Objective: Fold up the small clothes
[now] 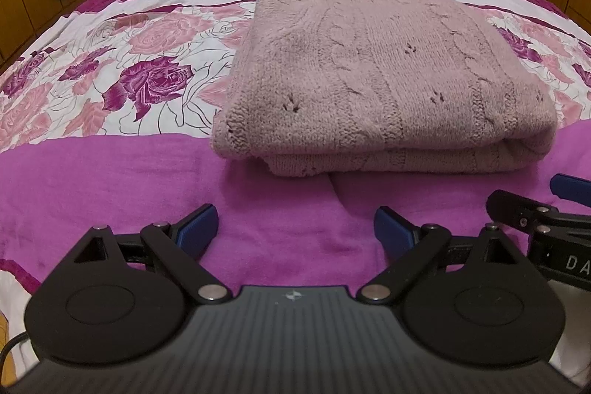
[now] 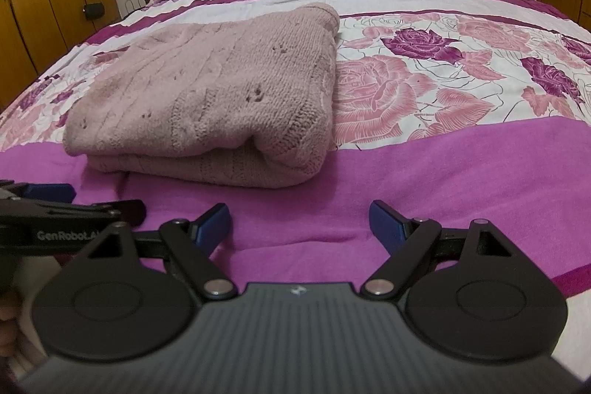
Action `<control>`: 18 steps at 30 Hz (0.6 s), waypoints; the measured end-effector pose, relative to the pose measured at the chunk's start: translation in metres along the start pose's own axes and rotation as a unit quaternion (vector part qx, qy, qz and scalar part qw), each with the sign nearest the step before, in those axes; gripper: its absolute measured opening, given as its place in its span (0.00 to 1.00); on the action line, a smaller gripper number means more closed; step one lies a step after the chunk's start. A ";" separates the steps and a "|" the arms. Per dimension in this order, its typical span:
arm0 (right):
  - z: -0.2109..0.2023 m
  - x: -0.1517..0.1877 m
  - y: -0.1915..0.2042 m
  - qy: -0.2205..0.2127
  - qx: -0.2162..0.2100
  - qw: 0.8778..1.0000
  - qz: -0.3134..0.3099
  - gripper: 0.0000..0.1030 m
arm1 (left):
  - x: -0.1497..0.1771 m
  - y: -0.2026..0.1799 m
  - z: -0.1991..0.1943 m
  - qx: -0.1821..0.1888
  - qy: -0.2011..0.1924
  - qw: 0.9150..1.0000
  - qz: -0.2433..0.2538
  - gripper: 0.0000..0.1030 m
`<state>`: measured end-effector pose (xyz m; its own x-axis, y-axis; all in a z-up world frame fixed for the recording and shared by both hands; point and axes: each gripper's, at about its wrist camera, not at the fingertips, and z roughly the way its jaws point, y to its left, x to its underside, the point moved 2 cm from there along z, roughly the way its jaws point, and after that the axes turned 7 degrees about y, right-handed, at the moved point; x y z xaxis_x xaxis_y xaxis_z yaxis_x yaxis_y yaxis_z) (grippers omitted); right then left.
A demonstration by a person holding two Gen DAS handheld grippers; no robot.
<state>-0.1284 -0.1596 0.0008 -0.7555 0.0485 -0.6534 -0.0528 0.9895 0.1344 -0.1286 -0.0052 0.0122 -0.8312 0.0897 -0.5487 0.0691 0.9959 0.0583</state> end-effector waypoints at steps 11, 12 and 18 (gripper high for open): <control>0.000 0.000 -0.001 0.000 0.003 1.000 -0.003 0.81 | 0.000 -0.001 0.000 -0.002 0.000 1.000 0.000 0.93; 0.000 0.000 0.000 0.000 0.002 1.000 -0.002 0.81 | 0.000 -0.001 0.000 -0.002 0.000 1.000 0.001 0.93; 0.000 0.001 0.001 -0.002 0.000 1.000 0.000 0.81 | 0.000 -0.003 0.001 -0.006 0.001 1.000 0.003 0.93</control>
<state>-0.1293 -0.1587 0.0005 -0.7529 0.0493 -0.6563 -0.0530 0.9894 0.1352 -0.1284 -0.0081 0.0114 -0.8314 0.0960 -0.5474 0.0673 0.9951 0.0723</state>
